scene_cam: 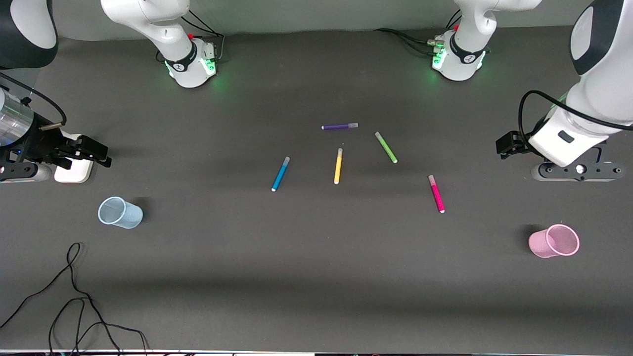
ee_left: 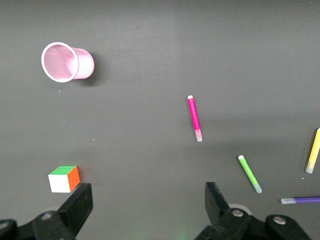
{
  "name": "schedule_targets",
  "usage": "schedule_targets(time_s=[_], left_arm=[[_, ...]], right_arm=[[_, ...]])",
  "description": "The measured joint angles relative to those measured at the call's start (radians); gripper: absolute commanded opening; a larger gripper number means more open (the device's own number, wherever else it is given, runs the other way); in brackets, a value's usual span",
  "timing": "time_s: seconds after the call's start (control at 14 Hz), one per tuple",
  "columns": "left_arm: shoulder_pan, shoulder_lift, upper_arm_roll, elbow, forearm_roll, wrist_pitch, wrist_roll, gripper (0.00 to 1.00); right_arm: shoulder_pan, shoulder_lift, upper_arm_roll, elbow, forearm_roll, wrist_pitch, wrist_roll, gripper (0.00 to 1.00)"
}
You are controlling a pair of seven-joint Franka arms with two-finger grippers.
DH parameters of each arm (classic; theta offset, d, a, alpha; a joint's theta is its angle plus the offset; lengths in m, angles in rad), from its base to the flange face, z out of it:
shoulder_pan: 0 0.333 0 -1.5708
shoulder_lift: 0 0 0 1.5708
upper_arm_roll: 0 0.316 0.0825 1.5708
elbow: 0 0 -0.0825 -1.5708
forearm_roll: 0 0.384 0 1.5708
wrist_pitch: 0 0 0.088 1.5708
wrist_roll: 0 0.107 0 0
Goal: Place pink and blue markers in matching cups
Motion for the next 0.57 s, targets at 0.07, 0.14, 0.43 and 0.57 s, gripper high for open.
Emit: schedule_targets(time_s=[0.07,0.14,0.43,0.57], left_arm=[[0.000,0.000,0.000,0.000,0.000,0.000,0.000,1.00],[0.000,0.000,0.000,0.000,0.000,0.000,0.000,1.00],[0.000,0.000,0.000,0.000,0.000,0.000,0.000,1.00],[0.000,0.000,0.000,0.000,0.000,0.000,0.000,1.00]], right_arm=[[0.000,0.000,0.000,0.000,0.000,0.000,0.000,1.00],[0.000,0.000,0.001,0.000,0.000,0.000,0.000,1.00],[0.000,0.000,0.001,0.000,0.000,-0.001,0.000,1.00],[0.000,0.000,0.006,0.000,0.000,-0.009,0.008,1.00]])
